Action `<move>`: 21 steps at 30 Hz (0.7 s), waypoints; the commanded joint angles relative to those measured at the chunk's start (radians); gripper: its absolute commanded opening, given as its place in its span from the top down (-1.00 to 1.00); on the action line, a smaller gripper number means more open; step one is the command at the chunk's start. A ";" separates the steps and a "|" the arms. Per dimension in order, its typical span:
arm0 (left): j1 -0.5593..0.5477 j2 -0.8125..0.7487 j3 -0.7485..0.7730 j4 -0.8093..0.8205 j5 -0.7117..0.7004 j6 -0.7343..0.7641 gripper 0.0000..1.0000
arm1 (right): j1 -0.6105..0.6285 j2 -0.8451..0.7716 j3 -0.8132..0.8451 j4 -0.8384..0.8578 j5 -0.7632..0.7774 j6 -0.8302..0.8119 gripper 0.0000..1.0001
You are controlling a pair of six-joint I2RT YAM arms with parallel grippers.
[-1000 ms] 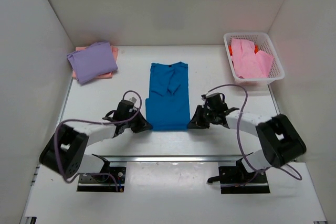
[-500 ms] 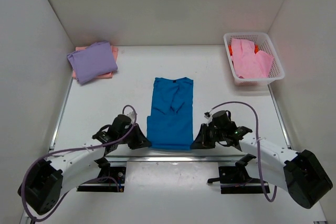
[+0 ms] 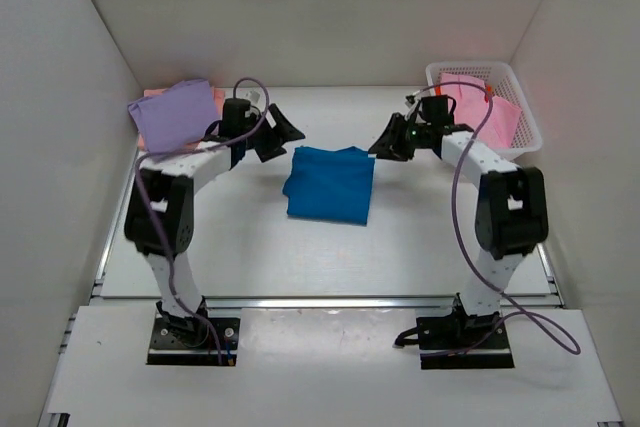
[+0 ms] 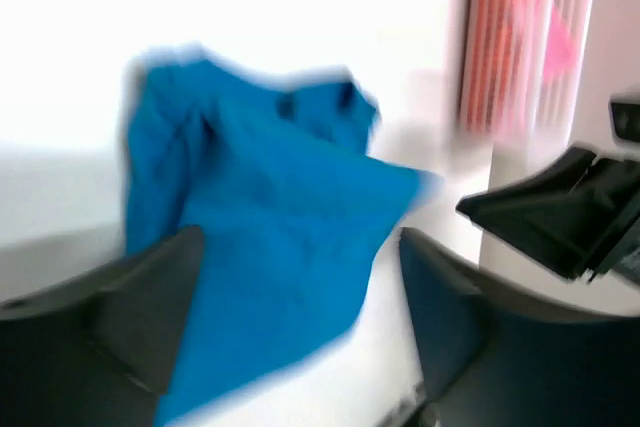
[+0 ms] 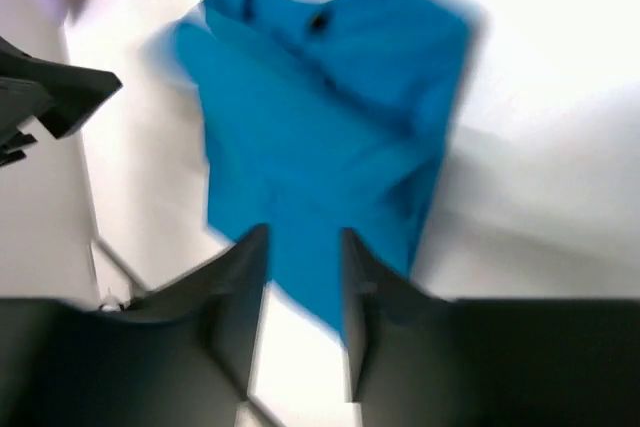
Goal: Fold and stack the t-shirts
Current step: Fold the long partially folded tshirt into a neat square, then put the neatly folded tshirt into the corner of the board with the left arm
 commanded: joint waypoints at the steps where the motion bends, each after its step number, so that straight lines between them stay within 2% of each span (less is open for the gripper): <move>1: 0.074 0.164 0.123 0.131 0.073 -0.039 -0.97 | -0.034 0.135 0.189 -0.041 0.069 -0.086 0.30; 4: 0.105 0.181 0.071 0.216 0.123 -0.063 -0.96 | -0.034 0.151 0.237 -0.088 0.130 -0.126 0.14; 8: 0.086 0.028 -0.134 0.239 -0.001 0.057 -0.98 | -0.028 0.063 0.102 -0.030 0.152 -0.134 0.05; 10: 0.065 -0.015 -0.178 0.212 -0.050 0.115 -0.98 | -0.030 0.023 0.053 -0.026 0.126 -0.129 0.05; 16: -0.029 0.029 -0.086 -0.021 -0.242 0.287 -0.96 | -0.020 -0.136 -0.096 -0.021 0.109 -0.121 0.08; 21: -0.082 0.173 0.101 -0.205 -0.366 0.380 -0.97 | -0.028 -0.251 -0.220 0.016 0.083 -0.088 0.10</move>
